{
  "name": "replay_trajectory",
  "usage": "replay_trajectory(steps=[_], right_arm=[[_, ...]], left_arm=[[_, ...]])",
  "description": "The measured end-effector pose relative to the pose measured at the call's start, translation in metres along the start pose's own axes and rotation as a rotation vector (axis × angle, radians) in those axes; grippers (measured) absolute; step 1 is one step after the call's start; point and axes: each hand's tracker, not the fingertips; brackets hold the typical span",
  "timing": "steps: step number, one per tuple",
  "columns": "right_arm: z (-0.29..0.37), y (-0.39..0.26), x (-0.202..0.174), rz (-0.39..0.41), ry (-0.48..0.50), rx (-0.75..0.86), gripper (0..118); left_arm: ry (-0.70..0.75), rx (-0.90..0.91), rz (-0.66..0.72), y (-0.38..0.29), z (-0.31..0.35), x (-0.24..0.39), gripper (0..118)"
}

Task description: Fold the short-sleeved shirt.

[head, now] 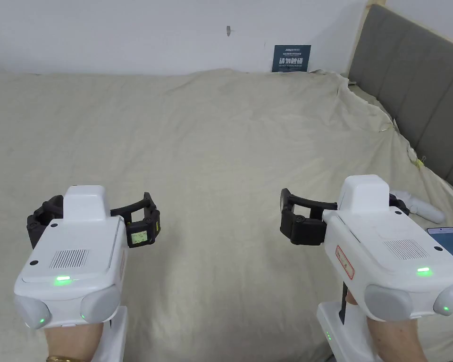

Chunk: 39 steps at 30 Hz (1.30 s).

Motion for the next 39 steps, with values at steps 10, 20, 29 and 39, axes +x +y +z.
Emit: replay_trajectory(steps=[10,20,29,39], right_arm=[[-0.001,-0.001,0.0,0.004,0.001,-0.003,118],[-0.002,-0.001,0.0,0.006,0.008,-0.006,118],[-0.001,0.005,-0.003,0.01,-0.007,-0.041,118],[-0.02,0.036,0.009,-0.386,0.0,-0.553,118]], left_arm=[[-0.006,-0.001,-0.002,0.0,0.0,0.001,118],[-0.003,0.001,-0.001,-0.001,0.0,0.001,118],[-0.005,0.004,0.0,0.001,0.002,0.002,118],[-0.021,-0.026,0.027,-0.001,0.012,0.007,118]])
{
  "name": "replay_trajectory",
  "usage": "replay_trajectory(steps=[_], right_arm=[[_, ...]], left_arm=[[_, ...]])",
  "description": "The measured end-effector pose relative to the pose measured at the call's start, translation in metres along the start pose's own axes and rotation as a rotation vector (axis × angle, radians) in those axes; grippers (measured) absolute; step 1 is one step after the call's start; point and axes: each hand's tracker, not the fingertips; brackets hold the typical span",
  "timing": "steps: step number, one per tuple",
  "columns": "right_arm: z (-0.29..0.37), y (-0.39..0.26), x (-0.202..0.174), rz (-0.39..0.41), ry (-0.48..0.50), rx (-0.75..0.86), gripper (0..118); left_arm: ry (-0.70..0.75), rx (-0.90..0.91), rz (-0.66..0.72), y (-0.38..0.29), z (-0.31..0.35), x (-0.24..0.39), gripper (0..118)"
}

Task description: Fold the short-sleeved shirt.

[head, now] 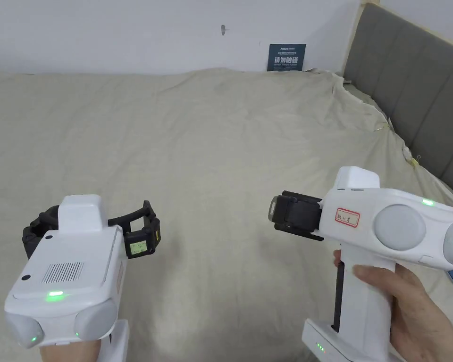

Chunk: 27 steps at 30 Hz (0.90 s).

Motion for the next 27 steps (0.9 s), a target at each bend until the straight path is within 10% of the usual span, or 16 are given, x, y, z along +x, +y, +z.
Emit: replay_trajectory(steps=[15,21,24,27], right_arm=[[-0.007,-0.005,0.003,0.014,-0.076,-0.048,118],[-0.036,-0.053,-0.005,0.276,-0.109,-0.096,118],[-0.075,-0.08,0.011,0.236,-0.07,-0.109,118],[-0.116,-0.078,0.026,0.117,-0.229,-0.157,117]], left_arm=[[-0.018,-0.064,-0.016,-0.017,-0.008,0.005,118],[-0.006,-0.146,0.032,-0.031,-0.023,0.001,118],[0.008,-0.225,0.052,-0.042,-0.04,-0.003,118],[0.03,-0.31,0.077,-0.049,-0.064,-0.012,118]])
